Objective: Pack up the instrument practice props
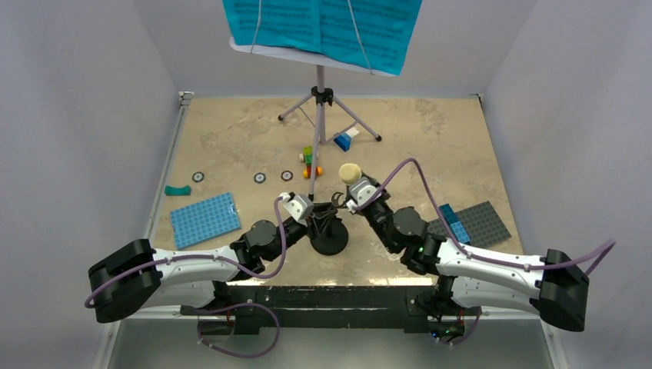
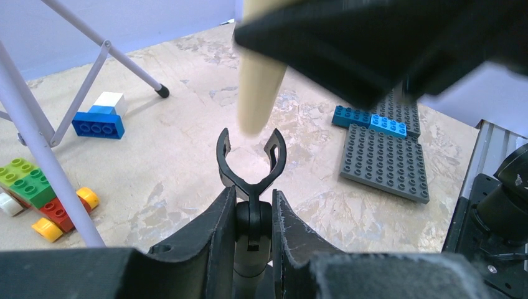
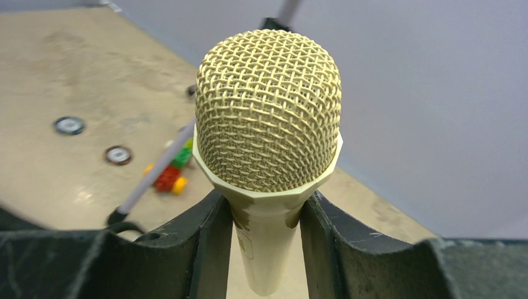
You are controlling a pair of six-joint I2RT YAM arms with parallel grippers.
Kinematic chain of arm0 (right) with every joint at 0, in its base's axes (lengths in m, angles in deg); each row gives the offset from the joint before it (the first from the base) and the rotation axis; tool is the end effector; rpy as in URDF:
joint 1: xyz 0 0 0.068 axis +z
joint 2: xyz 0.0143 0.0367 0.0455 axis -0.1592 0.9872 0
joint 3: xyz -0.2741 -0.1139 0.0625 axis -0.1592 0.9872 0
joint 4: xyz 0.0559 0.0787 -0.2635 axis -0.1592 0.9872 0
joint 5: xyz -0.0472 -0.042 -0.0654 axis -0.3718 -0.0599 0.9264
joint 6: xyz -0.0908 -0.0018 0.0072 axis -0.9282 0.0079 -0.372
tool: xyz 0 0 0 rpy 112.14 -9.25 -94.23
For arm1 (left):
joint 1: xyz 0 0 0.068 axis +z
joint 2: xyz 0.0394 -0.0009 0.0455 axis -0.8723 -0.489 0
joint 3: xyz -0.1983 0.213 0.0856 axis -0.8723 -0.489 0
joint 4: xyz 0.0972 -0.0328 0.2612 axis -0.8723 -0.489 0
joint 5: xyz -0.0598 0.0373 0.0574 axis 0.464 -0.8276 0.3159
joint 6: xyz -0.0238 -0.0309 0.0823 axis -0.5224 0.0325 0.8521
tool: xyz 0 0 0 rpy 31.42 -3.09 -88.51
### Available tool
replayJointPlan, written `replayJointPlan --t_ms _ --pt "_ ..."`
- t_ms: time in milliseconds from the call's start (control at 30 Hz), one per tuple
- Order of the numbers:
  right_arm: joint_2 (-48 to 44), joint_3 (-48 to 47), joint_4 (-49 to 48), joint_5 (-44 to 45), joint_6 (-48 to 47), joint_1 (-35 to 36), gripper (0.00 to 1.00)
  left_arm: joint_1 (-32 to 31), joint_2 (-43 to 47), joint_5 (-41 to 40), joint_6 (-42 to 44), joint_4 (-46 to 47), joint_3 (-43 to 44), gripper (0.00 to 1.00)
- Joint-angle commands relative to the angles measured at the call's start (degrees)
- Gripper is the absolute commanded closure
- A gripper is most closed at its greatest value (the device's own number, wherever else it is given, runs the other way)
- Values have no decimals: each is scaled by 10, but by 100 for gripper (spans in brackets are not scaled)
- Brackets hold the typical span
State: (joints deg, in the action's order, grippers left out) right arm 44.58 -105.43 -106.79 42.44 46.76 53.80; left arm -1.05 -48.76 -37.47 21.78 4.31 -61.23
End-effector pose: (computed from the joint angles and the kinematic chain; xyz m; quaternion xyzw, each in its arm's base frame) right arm 0.1589 0.2122 0.3155 -0.2940 0.5856 0.0320 0.7548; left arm 0.1424 -0.2314 0.2290 0.2384 0.6479 -0.3637 0.6254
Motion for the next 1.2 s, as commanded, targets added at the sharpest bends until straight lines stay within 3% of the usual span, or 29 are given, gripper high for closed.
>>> replayJointPlan --t_ms 0,100,200,333,633,800,1167 --pt "-41 -43 -38 94 -60 -6 100 -9 -26 13 -40 -133 -36 100" --pt "-67 -59 21 104 -13 -6 100 -9 -22 11 -40 -126 -38 100" --pt "-103 -92 190 102 99 -6 100 -9 -6 0 -41 -121 -35 98" --pt "-132 -114 334 92 218 -6 100 -9 24 0 -37 -144 -7 65" --pt "-178 -99 422 68 329 -6 100 -9 86 -25 -42 -179 47 32" --pt "-196 -89 462 51 384 -7 100 -8 140 -29 -40 -185 49 26" --pt "-172 -78 554 -88 502 -58 100 -9 189 -37 -104 -203 -55 28"
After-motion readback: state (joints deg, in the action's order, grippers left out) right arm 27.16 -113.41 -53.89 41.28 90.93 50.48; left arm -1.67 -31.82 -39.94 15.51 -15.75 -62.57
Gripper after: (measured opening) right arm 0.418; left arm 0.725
